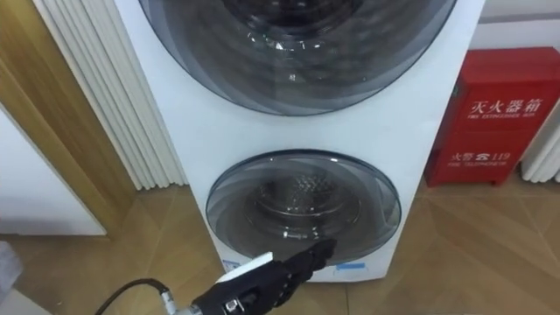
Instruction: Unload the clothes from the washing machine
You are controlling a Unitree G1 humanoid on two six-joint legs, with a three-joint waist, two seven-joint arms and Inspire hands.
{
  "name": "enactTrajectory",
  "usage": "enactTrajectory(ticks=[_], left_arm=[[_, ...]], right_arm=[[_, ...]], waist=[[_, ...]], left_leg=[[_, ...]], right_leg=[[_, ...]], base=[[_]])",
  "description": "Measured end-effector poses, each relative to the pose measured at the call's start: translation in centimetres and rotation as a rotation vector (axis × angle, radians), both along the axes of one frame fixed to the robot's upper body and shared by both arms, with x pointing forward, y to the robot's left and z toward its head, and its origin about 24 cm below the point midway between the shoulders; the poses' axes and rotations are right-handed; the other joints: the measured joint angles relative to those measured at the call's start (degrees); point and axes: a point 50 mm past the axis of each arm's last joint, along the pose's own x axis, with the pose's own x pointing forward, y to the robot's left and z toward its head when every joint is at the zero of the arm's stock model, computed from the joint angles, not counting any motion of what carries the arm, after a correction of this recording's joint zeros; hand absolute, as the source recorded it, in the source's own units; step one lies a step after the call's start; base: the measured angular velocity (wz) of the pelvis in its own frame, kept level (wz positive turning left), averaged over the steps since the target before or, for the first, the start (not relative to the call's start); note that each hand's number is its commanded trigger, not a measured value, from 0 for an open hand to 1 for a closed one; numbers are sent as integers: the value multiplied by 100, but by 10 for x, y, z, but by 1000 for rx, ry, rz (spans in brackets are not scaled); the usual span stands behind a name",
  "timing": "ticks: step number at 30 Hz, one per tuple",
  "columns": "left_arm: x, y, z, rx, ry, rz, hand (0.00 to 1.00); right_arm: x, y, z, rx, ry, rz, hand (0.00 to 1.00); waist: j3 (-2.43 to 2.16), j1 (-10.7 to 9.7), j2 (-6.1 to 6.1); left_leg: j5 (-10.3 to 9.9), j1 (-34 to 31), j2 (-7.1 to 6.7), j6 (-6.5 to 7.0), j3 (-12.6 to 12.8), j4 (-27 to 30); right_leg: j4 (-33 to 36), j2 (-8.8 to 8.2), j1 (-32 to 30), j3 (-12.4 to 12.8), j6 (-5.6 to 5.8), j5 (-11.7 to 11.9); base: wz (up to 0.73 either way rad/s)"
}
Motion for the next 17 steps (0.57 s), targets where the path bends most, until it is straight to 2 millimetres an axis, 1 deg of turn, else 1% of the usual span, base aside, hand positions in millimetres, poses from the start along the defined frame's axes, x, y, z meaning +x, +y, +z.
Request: enactTrajectory(ticks=[2, 4, 5, 6, 7, 8, 9, 10, 11, 12, 13, 15, 16, 17], left_arm=[[1, 6, -10, 24, 27, 45, 0], [-1, 21, -22, 53, 67, 122, 0], [-4, 31, -30, 78, 85, 178, 0], [-9, 43, -43, 104, 121, 241, 0], [-11, 48, -50, 130, 136, 269, 0], [-18, 59, -67, 191, 173, 328, 0], [-29, 72, -86, 269, 228, 390, 0], [-34, 79, -95, 308, 259, 421, 0], [-49, 95, -112, 368, 324, 497, 0], [-68, 112, -127, 428, 400, 582, 0], [-78, 122, -134, 459, 439, 629, 0], [-121, 161, -155, 581, 598, 847, 0], [-131, 170, -158, 615, 628, 900, 0], [-151, 184, -162, 680, 685, 994, 0]], right_arm=[[-1, -1, 0, -5, 0, -3, 0], [-2, 0, 0, -5, -4, -3, 0], [-3, 0, 0, -3, -2, -3, 0], [-5, 0, -1, 2, 2, -9, 0], [-7, 0, -1, 5, 4, -15, 0], [-9, -1, -2, 6, 5, -19, 0], [-11, -2, -2, 5, 8, -30, 0], [-12, -3, -3, 4, 8, -38, 0], [-14, -4, -3, 8, 9, -59, 0], [-17, -5, -5, 11, 13, -86, 0], [-18, -6, -6, 13, 15, -103, 0], [-28, -9, -10, 23, 31, -214, 0], [-31, -9, -12, 27, 40, -244, 0], [-39, -11, -15, 39, 60, -303, 0]], waist=[[1, 55, -5], [4, 71, -12], [7, 81, -29], [-12, 86, -57], [-28, 107, -61], [-13, 139, -103], [-25, 174, -126], [-26, 199, -130], [-30, 223, -136], [-58, 233, -115], [-58, 235, -115], [-58, 316, -173], [-64, 353, -185], [-68, 401, -191]], left_leg=[[-14, 37, 22, -16, 62, 2], [-30, 72, 51, -37, 107, -1], [-59, 123, 75, -64, 128, -5], [-73, 149, 85, -73, 127, -6], [-74, 159, 87, -74, 127, -6], [-74, 220, 92, -74, 127, -13], [-87, 268, 101, -93, 127, -32], [-105, 277, 112, -100, 127, -30], [-121, 294, 124, -101, 126, -39], [-148, 303, 139, -111, 127, -39], [-169, 306, 150, -118, 126, -39], [-193, 326, 166, -140, 126, -40], [-202, 329, 173, -143, 125, -40], [-223, 331, 179, -150, 123, -35]], right_leg=[[-1, 4, 11, 6, -11, -7], [-5, 31, 10, 71, -21, -13], [-3, 55, 23, 127, -37, -24], [-4, 69, 47, 128, -47, -35], [-3, 74, 57, 128, -50, -37], [-7, 78, 111, 131, -56, -40], [-11, 89, 145, 138, -67, -51], [-9, 100, 147, 136, -71, -56], [-9, 116, 155, 133, -75, -58], [-10, 127, 159, 124, -79, -60], [-12, 138, 163, 123, -81, -59], [-15, 156, 176, 115, -85, -57], [-20, 163, 180, 114, -86, -57], [-34, 169, 188, 116, -90, -54]], base=[[-15], [-19], [-18], [-11], [0], [0], [-5], [-4], [-4], [-3], [-4], [-4], [-4], [0]])
